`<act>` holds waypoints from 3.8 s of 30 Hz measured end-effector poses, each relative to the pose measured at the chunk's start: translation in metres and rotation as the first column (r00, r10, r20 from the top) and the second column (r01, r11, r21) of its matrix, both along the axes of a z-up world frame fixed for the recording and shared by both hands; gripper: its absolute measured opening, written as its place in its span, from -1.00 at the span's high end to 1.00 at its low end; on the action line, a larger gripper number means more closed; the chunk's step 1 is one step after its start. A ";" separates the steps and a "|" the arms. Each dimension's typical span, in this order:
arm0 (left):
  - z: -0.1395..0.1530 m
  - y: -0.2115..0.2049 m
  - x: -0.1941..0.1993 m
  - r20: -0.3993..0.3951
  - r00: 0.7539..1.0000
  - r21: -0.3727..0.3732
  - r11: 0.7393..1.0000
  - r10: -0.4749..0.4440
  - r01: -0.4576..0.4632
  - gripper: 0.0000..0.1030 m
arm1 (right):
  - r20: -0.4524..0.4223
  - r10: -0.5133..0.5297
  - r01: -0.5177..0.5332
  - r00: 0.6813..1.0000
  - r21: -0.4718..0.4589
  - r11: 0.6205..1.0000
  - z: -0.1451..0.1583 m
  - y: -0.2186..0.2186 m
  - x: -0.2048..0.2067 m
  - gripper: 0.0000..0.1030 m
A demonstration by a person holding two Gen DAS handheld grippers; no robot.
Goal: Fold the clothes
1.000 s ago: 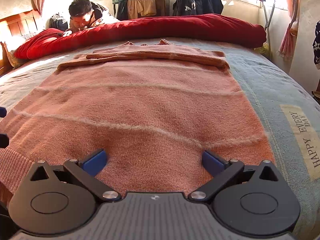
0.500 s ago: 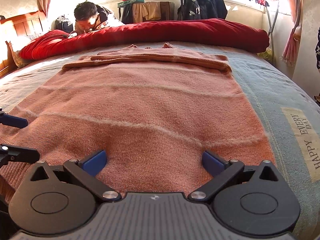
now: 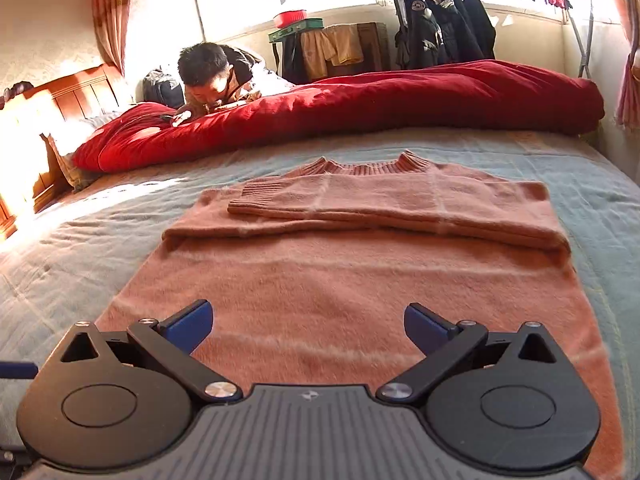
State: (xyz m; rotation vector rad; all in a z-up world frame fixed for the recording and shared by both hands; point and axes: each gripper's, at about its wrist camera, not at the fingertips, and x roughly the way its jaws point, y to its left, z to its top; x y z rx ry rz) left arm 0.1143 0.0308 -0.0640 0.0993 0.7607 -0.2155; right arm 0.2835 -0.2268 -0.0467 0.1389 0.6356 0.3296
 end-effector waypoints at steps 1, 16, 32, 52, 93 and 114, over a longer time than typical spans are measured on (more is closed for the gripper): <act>0.000 0.006 -0.001 0.002 1.000 0.002 1.000 0.019 -0.019 -0.99 | -0.017 -0.002 0.002 1.000 0.006 1.000 -0.005 0.006 0.014 -1.00; 0.013 0.001 -0.007 0.032 0.999 -0.042 0.999 -0.031 0.033 -0.99 | -0.116 0.038 -0.057 0.993 -0.173 0.983 -0.032 0.014 -0.096 -1.00; -0.030 -0.080 0.021 -0.074 0.968 -0.073 0.970 -0.238 0.233 -0.99 | -0.111 -0.140 0.120 0.984 -0.168 0.978 -0.049 -0.042 -0.149 -1.00; -0.033 -0.063 0.005 -0.061 0.969 -0.085 0.969 -0.239 0.234 -0.99 | -0.080 -0.159 0.144 0.984 -0.171 0.975 -0.052 -0.040 -0.157 -1.00; -0.023 -0.045 -0.009 -0.073 0.982 -0.062 0.984 -0.173 0.169 -0.99 | -0.049 -0.080 0.080 0.996 -0.002 0.997 -0.023 -0.054 -0.157 -1.00; -0.002 -0.074 0.018 -0.034 0.944 -0.215 0.925 -0.328 0.313 -0.99 | -0.087 -0.237 0.225 0.967 -0.135 0.965 -0.051 -0.083 -0.169 -1.00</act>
